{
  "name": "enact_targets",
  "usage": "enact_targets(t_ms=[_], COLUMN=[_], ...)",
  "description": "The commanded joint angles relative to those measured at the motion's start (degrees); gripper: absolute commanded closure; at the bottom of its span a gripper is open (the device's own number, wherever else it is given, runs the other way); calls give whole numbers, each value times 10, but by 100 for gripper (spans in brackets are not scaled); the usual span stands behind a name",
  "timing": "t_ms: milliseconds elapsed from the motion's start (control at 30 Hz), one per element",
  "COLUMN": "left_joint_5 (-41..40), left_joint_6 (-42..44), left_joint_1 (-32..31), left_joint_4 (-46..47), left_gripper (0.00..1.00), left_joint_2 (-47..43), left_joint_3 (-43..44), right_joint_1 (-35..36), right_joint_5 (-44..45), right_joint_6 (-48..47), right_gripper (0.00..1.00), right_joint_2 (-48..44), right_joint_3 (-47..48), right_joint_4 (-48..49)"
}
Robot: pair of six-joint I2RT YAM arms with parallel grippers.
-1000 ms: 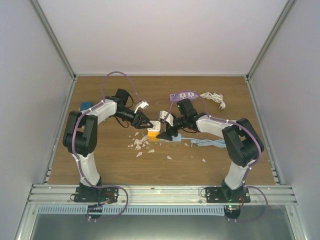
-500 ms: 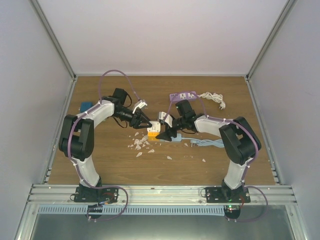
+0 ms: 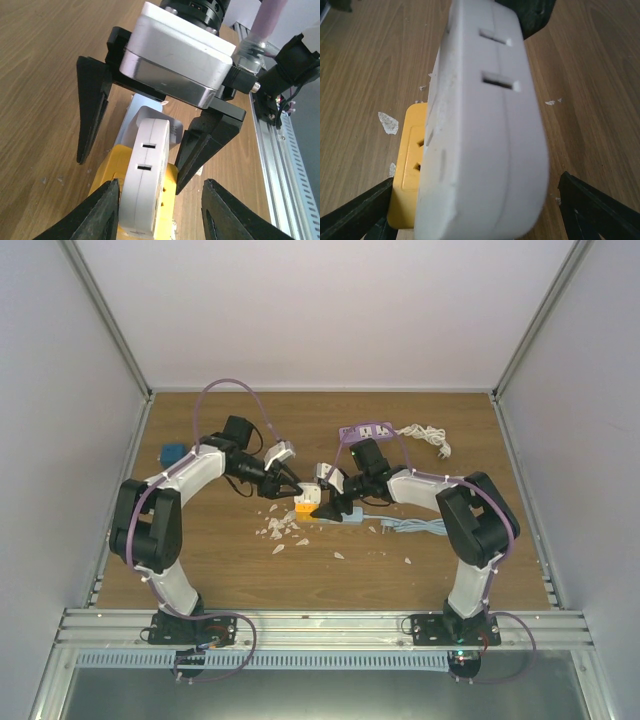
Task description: Pull the plug off the socket
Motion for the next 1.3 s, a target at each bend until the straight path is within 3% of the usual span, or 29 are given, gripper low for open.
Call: enact_targets(t_ms=[0,533,967,1267], left_joint_5=[-8,-66,-73,-47], left_joint_6=[35,31,33,32], left_joint_1=[-17,-47,-48,-49], left_joint_4=[9,78,101,105], left_gripper=[54,62,74,83], left_joint_2=[-24,-26,-50,-72], left_joint_3=[-13,-31,-45,-50], right_joint_1=[3,2,2,2], right_joint_5=[-7,-34,-23,2], right_joint_6=[8,26,16,-17], right_gripper=[16,21,41,48], right_joint_2=[12,7,-1,-7], right_joint_3=[18,9,-17,-47], right_joint_4=[21,46,60,63])
